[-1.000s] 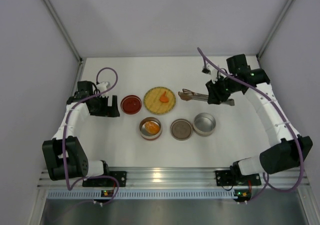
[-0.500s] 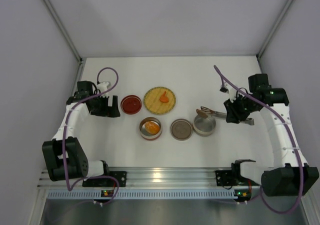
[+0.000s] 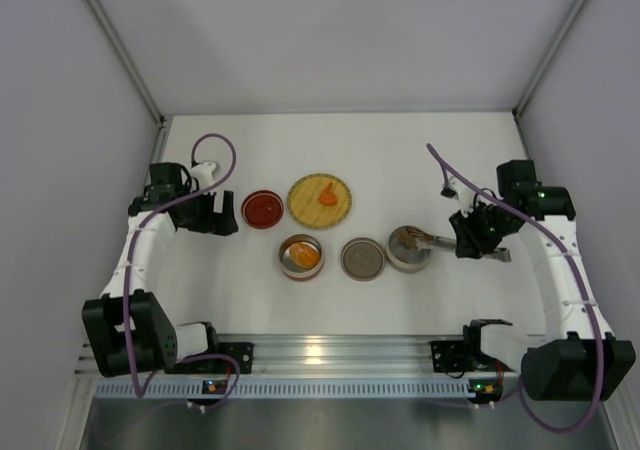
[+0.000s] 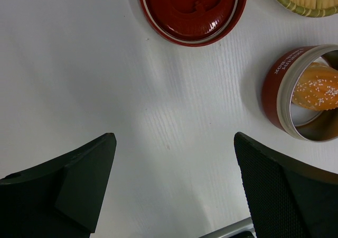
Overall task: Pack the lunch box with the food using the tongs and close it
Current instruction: Place the fake food in the packing box, then pick up the fake food from the plate, then place the fake food in the packing box, then place the clamp at the center of the board.
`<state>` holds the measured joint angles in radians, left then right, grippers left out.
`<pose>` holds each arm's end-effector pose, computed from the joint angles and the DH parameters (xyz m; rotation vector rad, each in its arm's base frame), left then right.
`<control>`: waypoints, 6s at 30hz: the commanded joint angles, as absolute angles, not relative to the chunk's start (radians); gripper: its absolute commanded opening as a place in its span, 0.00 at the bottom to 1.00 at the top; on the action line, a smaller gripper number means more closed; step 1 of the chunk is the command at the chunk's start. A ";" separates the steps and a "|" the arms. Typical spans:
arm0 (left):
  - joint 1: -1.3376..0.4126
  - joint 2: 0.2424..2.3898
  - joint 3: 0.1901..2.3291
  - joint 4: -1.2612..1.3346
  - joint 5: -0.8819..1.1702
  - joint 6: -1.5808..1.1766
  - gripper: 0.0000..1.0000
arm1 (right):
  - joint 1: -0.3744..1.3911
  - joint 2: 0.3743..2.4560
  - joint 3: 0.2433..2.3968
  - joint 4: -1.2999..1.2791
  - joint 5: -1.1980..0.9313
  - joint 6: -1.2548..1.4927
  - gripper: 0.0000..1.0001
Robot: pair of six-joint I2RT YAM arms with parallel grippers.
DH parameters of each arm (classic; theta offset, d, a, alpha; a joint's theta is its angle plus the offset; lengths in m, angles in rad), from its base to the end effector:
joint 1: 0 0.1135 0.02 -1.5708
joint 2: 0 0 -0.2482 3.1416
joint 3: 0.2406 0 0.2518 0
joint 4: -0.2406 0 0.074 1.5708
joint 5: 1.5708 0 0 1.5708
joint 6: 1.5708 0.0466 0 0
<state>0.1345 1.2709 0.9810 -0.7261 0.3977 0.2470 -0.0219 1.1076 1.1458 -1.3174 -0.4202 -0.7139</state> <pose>0.2599 0.0169 0.2388 0.2841 2.4911 -0.3601 0.1851 0.0150 0.2932 -0.9934 2.5067 0.3939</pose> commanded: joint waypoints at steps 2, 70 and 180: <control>0.133 1.243 0.982 -0.732 0.394 0.268 0.98 | -0.034 1.111 1.170 -1.327 -0.422 -0.715 0.30; 0.133 1.322 0.983 -0.707 0.342 0.262 0.98 | 0.618 1.818 1.594 -0.802 -0.106 -0.219 0.30; 0.133 1.342 1.103 -0.775 0.373 0.310 0.98 | -0.187 1.502 1.414 -0.840 -0.442 -0.353 0.36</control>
